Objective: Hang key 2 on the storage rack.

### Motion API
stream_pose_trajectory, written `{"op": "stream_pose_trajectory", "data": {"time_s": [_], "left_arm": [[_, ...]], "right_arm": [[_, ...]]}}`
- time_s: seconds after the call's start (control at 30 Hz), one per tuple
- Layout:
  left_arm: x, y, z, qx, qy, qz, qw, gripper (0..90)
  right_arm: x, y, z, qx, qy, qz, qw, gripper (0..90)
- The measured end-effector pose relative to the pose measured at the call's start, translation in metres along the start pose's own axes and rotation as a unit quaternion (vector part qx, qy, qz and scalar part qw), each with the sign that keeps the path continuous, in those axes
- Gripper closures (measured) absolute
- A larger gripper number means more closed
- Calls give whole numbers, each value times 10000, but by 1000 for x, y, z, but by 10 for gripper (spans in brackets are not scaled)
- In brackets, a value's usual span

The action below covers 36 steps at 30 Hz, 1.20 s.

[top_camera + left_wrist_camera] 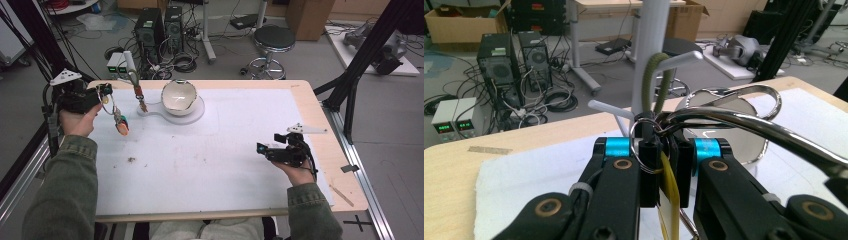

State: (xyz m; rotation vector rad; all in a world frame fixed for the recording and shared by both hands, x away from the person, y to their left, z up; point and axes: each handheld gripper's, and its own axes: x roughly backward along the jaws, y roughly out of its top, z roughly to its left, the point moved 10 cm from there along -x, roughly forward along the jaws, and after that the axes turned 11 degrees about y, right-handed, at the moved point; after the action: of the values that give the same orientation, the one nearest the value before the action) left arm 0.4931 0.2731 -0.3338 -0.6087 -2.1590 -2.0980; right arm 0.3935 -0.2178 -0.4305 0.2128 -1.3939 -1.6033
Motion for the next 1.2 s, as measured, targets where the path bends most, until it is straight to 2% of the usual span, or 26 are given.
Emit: {"op": "stream_pose_trajectory", "data": {"time_s": [0.53,0.97,1.2], "left_arm": [[-24,13,5,-177,158,202,9995,861],[-43,9,20,5,282,299,9992,861],[-55,5,28,21,459,412,9981,860]], "right_arm": [[2,1,-1,-10,33,-46,10000,102],[3,-1,-2,-34,31,-60,10000,102],[4,-2,-2,-55,29,-52,10000,102]]}}
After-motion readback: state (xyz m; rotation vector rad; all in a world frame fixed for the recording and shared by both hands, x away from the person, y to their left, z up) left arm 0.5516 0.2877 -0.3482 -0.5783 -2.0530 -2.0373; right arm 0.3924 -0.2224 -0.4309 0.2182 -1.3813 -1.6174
